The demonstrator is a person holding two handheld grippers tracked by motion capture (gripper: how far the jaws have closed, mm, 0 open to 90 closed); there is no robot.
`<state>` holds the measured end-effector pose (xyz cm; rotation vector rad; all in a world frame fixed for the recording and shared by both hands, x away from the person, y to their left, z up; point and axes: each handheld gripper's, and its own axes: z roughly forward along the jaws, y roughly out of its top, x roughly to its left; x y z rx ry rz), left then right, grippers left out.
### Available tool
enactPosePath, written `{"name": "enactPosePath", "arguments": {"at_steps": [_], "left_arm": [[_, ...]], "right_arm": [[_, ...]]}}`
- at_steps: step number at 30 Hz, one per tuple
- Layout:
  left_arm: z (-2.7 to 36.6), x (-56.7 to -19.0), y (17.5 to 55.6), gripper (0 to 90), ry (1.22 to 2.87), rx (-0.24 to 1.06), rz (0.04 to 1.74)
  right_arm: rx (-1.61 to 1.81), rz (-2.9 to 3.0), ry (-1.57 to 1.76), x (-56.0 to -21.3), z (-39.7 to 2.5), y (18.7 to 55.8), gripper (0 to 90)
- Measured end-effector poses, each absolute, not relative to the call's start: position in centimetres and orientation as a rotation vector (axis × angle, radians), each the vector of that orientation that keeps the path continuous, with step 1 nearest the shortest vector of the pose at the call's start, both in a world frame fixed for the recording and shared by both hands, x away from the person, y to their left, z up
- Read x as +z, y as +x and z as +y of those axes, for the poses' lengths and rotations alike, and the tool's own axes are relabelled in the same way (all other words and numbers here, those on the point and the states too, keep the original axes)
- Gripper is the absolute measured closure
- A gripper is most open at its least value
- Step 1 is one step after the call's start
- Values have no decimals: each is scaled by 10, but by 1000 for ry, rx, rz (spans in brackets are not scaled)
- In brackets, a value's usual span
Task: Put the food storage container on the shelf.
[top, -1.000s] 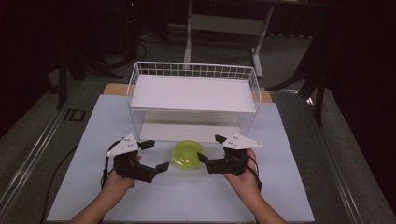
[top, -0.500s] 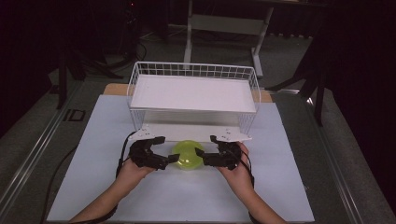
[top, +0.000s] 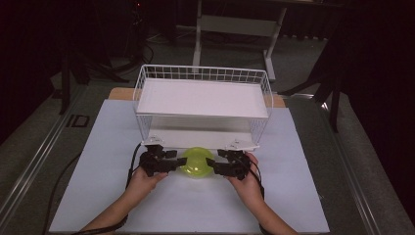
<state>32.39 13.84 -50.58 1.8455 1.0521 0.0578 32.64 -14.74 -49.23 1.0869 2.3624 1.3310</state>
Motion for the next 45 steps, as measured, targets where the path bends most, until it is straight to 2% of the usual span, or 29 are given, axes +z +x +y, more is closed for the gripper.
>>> {"name": "enactPosePath", "arguments": {"at_steps": [10, 15, 17, 19, 23, 35, 45], "left_arm": [[135, -515, 321, 566, 1865, -1, 1044], [133, -512, 319, 592, 1874, -26, 1045], [133, -512, 319, 611, 1875, -47, 1048], [133, -512, 318, 621, 1866, -85, 1053], [131, -510, 311, 652, 1872, -64, 1051], [125, -506, 298, 715, 1872, -26, 1093], [127, -506, 293, 771, 1873, -50, 1130]], "right_arm": [[1306, 2393, 1140, -501, -148, 330, 447], [1340, 2426, 1171, -502, -151, 330, 594], [1329, 2429, 1172, -500, -149, 327, 622], [1324, 2429, 1178, -500, -149, 326, 629], [1350, 2421, 1222, -500, -151, 322, 665], [1302, 2418, 1225, -494, -148, 309, 699], [1345, 2437, 1248, -489, -148, 304, 755]]}}
